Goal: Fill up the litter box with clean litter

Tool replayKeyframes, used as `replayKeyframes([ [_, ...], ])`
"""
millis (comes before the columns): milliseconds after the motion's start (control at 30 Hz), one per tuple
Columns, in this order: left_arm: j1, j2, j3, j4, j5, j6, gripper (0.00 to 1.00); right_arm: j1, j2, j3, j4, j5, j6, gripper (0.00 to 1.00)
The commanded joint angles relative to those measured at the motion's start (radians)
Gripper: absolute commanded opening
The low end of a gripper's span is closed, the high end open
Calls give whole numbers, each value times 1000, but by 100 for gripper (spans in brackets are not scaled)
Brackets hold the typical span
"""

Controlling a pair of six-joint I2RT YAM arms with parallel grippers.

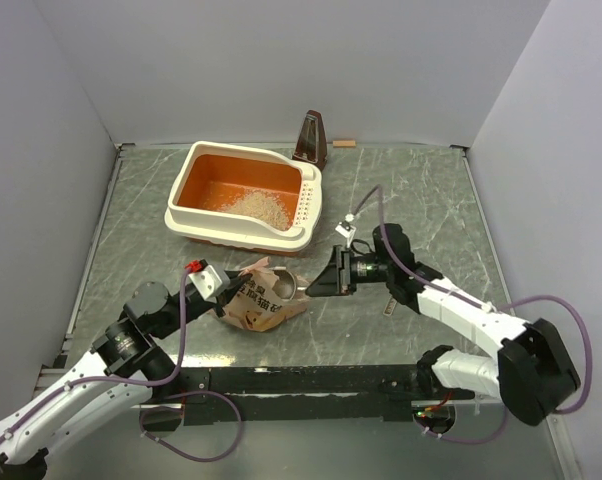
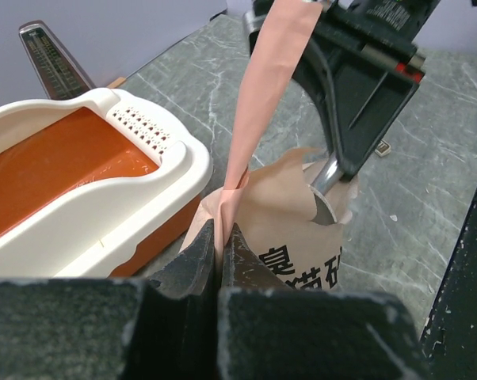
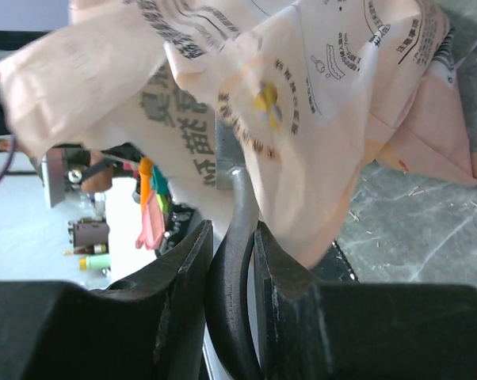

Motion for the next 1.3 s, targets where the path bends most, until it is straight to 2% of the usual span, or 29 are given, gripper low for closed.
replayKeyframes([
  [0, 0, 3, 25, 123, 13, 10, 1, -69, -117, -13, 7, -91, 6, 0],
  [267, -3, 10, 24, 123, 17, 12, 1, -140, -249, -43, -99, -128, -20, 0],
  [500, -6, 10, 24, 121, 12, 15, 1, -172, -352, -80, -139, -146, 26, 0],
  [633, -8, 7, 22, 123, 10, 15, 1, -185, -406, -59, -278, -131, 6, 0],
  [867, -9, 7, 24, 121, 7, 13, 1, -214, -452, -80, -408, -102, -38, 0],
  [1267, -13, 10, 22, 121, 3, 16, 1, -260, -570, -208, -356, -149, 17, 0],
])
